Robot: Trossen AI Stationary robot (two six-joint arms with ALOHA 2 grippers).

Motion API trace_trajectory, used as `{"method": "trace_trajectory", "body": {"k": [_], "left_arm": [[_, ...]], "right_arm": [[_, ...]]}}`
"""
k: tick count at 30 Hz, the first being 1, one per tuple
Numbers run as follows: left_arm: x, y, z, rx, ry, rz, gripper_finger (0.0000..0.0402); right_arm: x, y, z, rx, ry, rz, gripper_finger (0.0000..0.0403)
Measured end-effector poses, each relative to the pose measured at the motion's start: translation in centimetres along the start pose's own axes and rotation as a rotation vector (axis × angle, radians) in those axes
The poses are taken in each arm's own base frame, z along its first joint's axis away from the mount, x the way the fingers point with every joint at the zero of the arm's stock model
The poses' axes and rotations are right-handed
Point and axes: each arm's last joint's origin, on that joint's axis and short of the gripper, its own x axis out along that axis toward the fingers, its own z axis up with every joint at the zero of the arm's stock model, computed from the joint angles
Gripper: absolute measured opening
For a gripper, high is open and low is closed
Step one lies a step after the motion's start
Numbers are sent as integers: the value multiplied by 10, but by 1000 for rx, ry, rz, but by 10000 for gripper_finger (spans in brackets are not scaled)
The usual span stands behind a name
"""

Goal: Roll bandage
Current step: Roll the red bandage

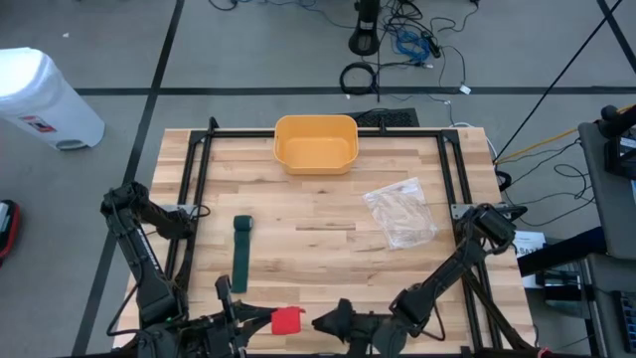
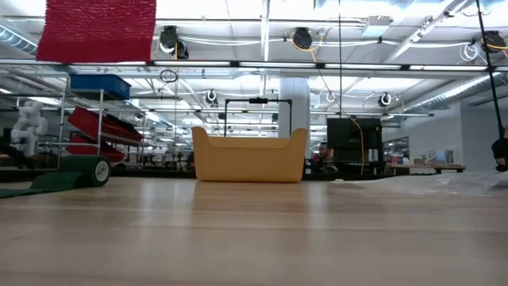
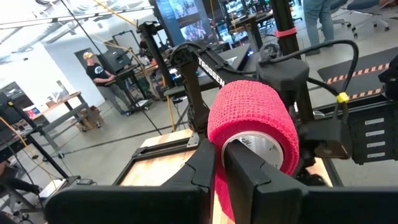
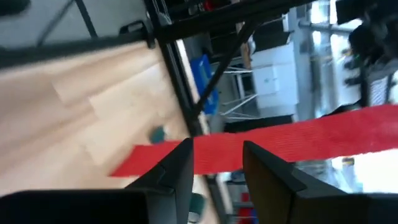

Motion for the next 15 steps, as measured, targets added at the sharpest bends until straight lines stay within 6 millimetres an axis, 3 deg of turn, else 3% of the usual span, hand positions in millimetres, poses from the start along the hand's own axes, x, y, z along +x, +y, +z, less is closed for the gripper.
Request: {"method": "trace_trajectory", "body": {"k": [9,15], "left_arm": [[-1,1,4,19,-13,13,29],[-3,4,14,44,-49,30,29]], "right_arm": [[15,-19,-10,-565,96,-50,121],[18,-48,5,-627,88,-117,121]]}}
